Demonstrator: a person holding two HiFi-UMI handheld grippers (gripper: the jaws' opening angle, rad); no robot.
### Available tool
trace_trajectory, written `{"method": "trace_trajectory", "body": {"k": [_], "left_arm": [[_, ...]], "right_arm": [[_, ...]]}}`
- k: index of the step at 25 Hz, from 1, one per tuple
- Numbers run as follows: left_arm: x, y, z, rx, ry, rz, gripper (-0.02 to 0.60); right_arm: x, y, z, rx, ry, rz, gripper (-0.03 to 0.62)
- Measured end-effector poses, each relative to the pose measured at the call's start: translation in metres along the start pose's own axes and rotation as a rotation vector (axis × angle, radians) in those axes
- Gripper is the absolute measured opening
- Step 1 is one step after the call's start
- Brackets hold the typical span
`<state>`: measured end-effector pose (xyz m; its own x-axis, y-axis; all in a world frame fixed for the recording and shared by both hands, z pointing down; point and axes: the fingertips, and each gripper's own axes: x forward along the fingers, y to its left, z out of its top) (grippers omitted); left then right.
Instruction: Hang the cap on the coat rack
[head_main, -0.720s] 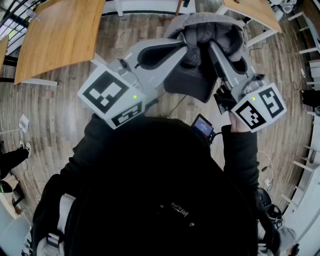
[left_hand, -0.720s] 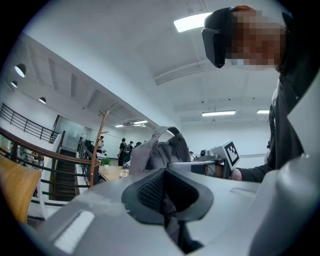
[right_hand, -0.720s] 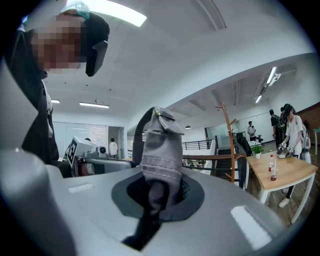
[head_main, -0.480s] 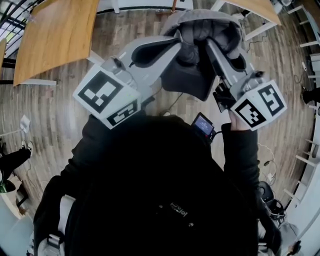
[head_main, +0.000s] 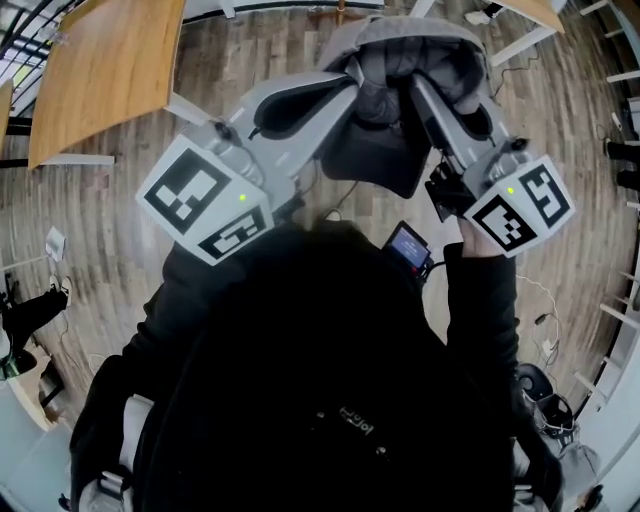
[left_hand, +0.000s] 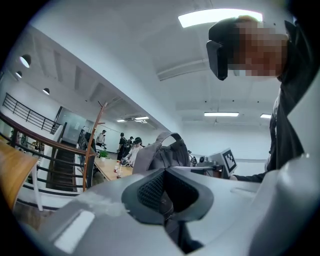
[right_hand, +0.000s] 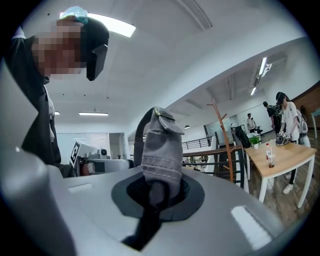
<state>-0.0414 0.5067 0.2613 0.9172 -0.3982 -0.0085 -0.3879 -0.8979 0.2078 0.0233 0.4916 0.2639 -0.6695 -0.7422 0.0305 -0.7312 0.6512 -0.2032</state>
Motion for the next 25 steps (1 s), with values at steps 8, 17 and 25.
{"method": "trace_trajectory", "body": {"k": [8, 17, 25], "left_arm": [[0.003, 0.006, -0.013, 0.011, 0.037, 0.015, 0.003], [0.010, 0.000, -0.024, -0.001, 0.050, 0.038, 0.003], [0.026, 0.026, -0.013, 0.041, 0.071, 0.004, 0.003]], "right_arm": [[-0.005, -0.015, -0.015, 0.053, 0.004, 0.004, 0.015], [-0.001, -0.015, -0.012, 0.064, -0.002, 0.004, 0.015], [0.013, -0.027, -0.004, 0.044, 0.025, -0.050, 0.015]]}}
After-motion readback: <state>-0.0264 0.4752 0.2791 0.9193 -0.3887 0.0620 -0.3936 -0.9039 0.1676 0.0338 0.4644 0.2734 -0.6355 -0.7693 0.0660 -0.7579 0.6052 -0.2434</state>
